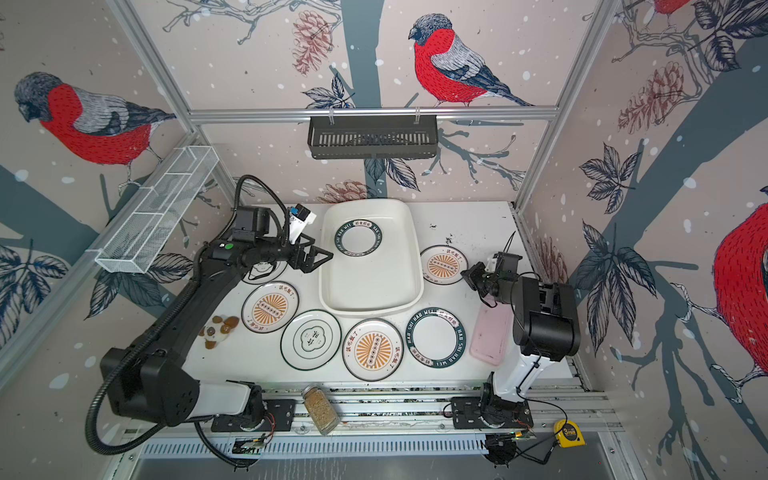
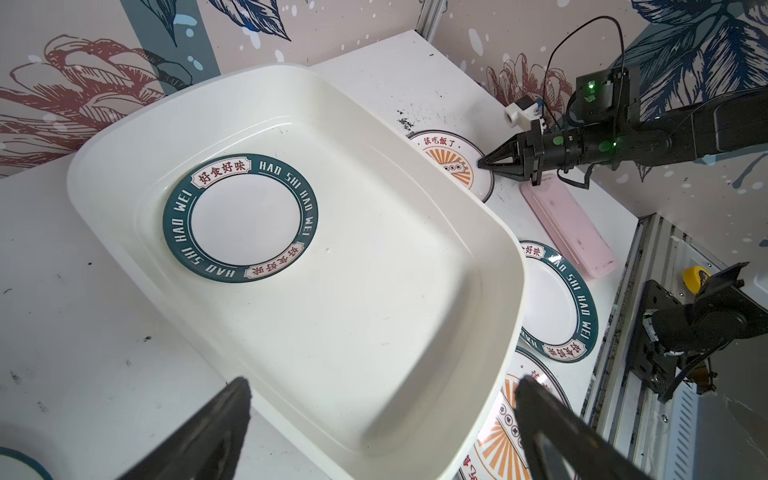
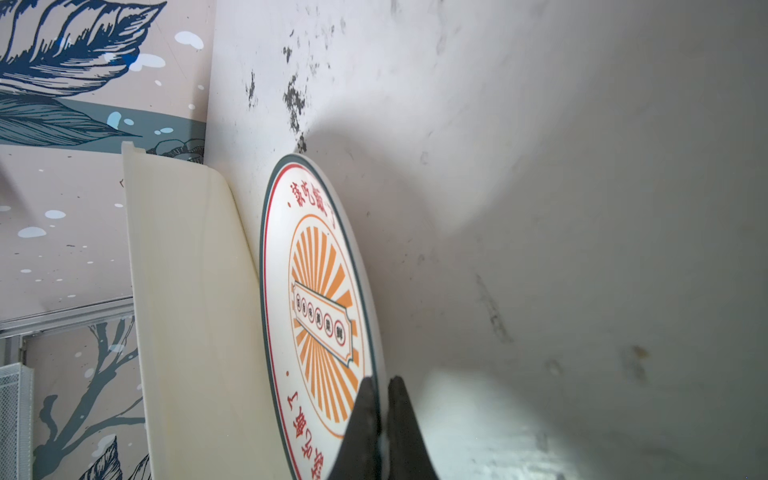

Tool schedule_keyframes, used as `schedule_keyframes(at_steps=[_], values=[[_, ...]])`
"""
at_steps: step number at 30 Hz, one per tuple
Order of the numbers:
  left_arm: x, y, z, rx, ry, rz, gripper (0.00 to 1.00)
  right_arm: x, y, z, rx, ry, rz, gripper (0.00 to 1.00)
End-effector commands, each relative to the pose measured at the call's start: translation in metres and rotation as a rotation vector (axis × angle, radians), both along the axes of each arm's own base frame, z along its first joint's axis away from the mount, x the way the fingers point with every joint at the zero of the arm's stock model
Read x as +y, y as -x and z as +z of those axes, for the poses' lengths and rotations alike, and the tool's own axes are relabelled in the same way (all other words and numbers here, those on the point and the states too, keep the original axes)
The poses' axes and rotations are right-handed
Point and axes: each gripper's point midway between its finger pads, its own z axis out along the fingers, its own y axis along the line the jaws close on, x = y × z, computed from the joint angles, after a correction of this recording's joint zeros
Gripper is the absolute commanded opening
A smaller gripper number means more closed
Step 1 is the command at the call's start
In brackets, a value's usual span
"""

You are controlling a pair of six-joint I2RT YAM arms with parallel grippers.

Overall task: Place the plates into the plastic bin on the countertop
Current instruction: 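Close the right gripper on the plate edge and tilt the plate upright, then carry the orange-sunburst plate with the right gripper over the white tray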

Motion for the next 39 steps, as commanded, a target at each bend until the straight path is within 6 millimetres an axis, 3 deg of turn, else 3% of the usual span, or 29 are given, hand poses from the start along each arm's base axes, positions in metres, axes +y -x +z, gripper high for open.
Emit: schedule_keyframes(at_steps=[1, 11, 19, 24, 32, 39], values=[[-0.001, 0.0, 0.007, -0.029, 0.007, -0.01, 0.98, -0.007, -0.004, 0.012, -0.023, 0.024, -0.022, 0.02], [0.0, -0.002, 0.01, -0.03, 0.001, 0.0, 0.98, -0.026, -0.015, 0.066, -0.123, 0.069, -0.038, 0.01], [0.005, 0.0, 0.006, -0.041, -0.019, 0.021, 0.98, -0.043, -0.006, 0.113, -0.178, 0.133, -0.04, 0.02], [0.005, 0.0, 0.007, -0.046, -0.019, 0.024, 0.98, -0.041, -0.002, 0.14, -0.214, 0.152, -0.029, 0.02], [0.008, 0.004, 0.007, -0.062, -0.026, 0.035, 0.98, -0.019, 0.001, 0.168, -0.258, 0.155, 0.018, 0.02], [0.008, 0.005, 0.012, -0.077, -0.021, 0.037, 0.98, 0.03, -0.006, 0.195, -0.304, 0.178, 0.105, 0.02]])
